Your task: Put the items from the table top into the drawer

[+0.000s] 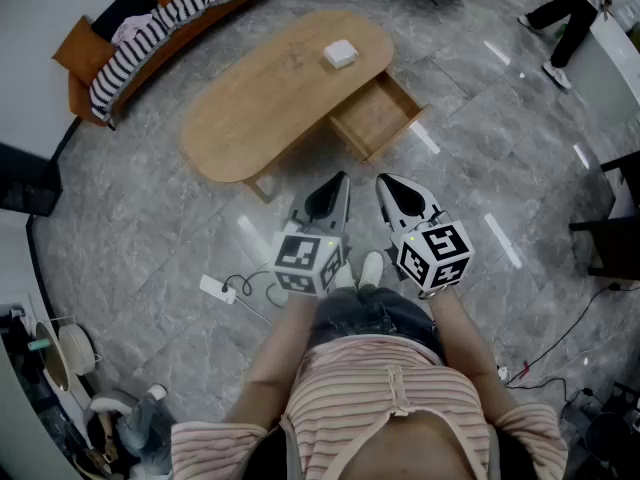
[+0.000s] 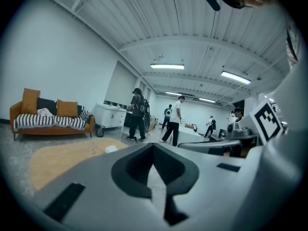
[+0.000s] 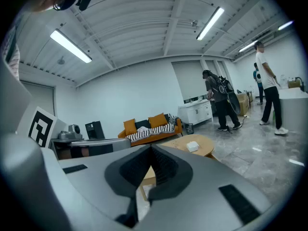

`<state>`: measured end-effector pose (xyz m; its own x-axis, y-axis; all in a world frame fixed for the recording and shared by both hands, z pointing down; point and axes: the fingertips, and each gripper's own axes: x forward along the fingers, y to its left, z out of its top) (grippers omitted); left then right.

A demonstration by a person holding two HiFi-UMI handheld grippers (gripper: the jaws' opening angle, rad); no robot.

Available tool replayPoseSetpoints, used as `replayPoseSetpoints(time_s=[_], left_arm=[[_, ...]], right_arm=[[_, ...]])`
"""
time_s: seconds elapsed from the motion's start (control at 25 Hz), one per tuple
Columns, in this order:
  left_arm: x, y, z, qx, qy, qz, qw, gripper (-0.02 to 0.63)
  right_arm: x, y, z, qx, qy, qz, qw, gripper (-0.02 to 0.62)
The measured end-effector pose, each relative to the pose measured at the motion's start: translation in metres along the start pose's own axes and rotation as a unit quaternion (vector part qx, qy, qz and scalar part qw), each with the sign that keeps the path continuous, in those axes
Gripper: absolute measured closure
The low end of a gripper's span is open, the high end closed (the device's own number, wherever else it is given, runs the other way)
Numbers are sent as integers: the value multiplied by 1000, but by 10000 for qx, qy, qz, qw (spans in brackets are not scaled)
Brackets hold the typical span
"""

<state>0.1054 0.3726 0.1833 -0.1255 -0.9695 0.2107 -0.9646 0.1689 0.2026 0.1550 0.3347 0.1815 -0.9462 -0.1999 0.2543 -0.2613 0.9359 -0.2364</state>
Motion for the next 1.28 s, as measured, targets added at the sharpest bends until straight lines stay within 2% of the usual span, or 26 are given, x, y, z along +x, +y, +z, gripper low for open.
replayPoseSetpoints(time_s=[0.36, 0.64, 0.92, 1.28], left_arm=[[10, 0, -1, 201, 137, 11, 9997, 592], [14, 33, -16, -226, 322, 492, 9980, 592], [22, 56, -13, -321, 297, 954, 9945, 592], [34, 59, 2, -313, 202, 1171, 9924, 592]], right_arm=[[1, -18, 0, 91, -45, -155, 9998, 588], [-4, -62, -5, 332, 121, -461, 9983, 588], [-9, -105, 13, 391, -96, -676, 9969, 588], [-19, -130, 30, 356, -253, -729, 9964, 588]])
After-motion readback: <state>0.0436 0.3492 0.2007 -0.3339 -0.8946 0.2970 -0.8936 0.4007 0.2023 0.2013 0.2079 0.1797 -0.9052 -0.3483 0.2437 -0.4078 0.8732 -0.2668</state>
